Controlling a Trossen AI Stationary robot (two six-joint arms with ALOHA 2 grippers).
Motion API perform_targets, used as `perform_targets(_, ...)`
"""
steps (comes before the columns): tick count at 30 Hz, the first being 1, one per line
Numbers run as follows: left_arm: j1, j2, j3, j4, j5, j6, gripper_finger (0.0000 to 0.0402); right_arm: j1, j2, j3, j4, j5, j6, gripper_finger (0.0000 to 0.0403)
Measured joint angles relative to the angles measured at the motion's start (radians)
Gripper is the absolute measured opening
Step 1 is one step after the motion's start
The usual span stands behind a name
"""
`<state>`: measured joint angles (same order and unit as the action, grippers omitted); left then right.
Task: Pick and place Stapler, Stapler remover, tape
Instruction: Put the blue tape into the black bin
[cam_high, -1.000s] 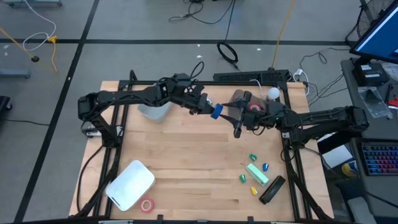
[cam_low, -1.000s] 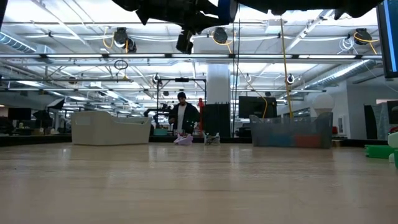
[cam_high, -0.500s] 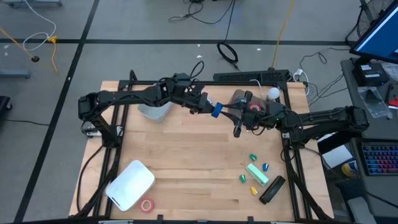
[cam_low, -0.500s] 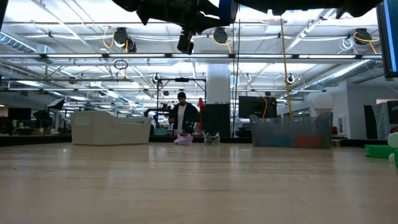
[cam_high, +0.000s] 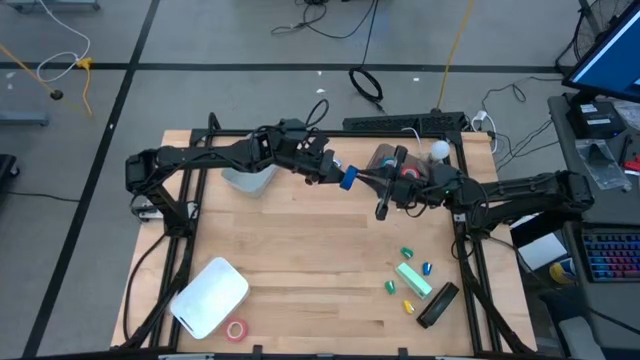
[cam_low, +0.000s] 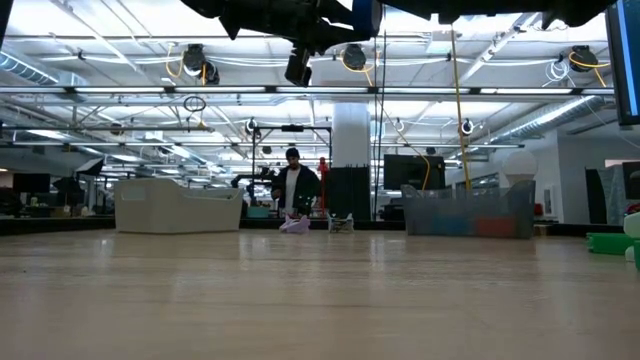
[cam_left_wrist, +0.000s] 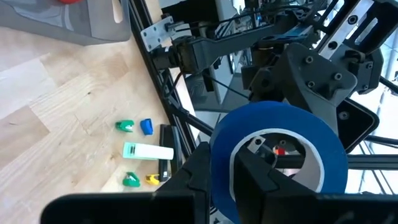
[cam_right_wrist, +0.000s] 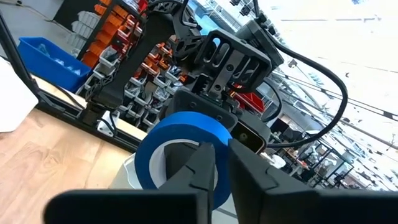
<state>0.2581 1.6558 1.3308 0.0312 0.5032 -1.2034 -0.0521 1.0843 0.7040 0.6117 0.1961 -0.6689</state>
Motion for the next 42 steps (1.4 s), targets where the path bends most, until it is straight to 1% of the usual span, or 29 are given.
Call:
perform_targets(4, 0.000, 0.001, 0.000, 0.002, -0.012, -0.003, 0.0037, 0.000, 0.000, 0.000, -0.008, 0.041, 0.002, 0.0010)
perform_targets(8, 0.001, 0.002, 0.000, 0.021, -0.013, -0.005, 0.0037, 0.000, 0.000, 0.002, -0.017, 0.043, 0.001, 0.0008)
perform_targets(10, 0.004, 0.002, 0.000, 0.031, -0.009, -0.005, 0.0037, 0.000, -0.001, 0.003, -0.024, 0.044, -0.014, 0.0014)
perform_targets(13, 0.010, 0.002, -0.001, 0.031, -0.004, -0.004, 0.0037, 0.000, -0.001, 0.003, -0.036, 0.047, -0.042, 0.0038)
perform_targets(16, 0.011, 0.002, -0.001, 0.036, 0.007, -0.004, 0.0037, 0.000, 0.000, 0.003, -0.040, 0.046, -0.050, 0.0076)
perform_targets(18, 0.010, 0.002, 0.000, 0.061, 0.026, -0.003, 0.0037, -0.001, 0.002, 0.003, -0.050, 0.071, -0.048, 0.0104)
perform_targets(21, 0.011, 0.004, 0.000, 0.057, 0.027, -0.005, 0.0037, -0.001, 0.004, 0.002, -0.066, 0.094, -0.054, 0.0139)
perform_targets(23, 0.011, 0.004, 0.000, 0.058, 0.021, -0.004, 0.0037, -0.001, 0.004, 0.002, -0.059, 0.092, -0.053, 0.0153)
perform_targets(25, 0.011, 0.004, 0.000, 0.055, 0.024, -0.004, 0.0037, -0.001, 0.003, 0.002, -0.056, 0.091, -0.053, 0.0159)
perform_targets(29, 0.004, 0.008, 0.001, 0.060, 0.023, -0.004, 0.0037, -0.001, 0.004, 0.001, -0.021, 0.092, -0.055, 0.0153)
perform_targets(36, -0.008, 0.031, 0.002, 0.067, 0.027, -0.012, 0.0037, -0.001, 0.004, 0.008, -0.010, 0.089, -0.051, 0.0122)
perform_targets(39, -0.008, 0.030, 0.002, 0.074, 0.026, -0.008, 0.0037, 0.000, 0.004, 0.008, -0.015, 0.087, -0.051, 0.0098)
perform_targets(42, -0.005, 0.030, 0.002, 0.077, 0.020, 0.021, 0.0037, 0.000, 0.004, 0.009, -0.018, 0.088, -0.050, 0.0063)
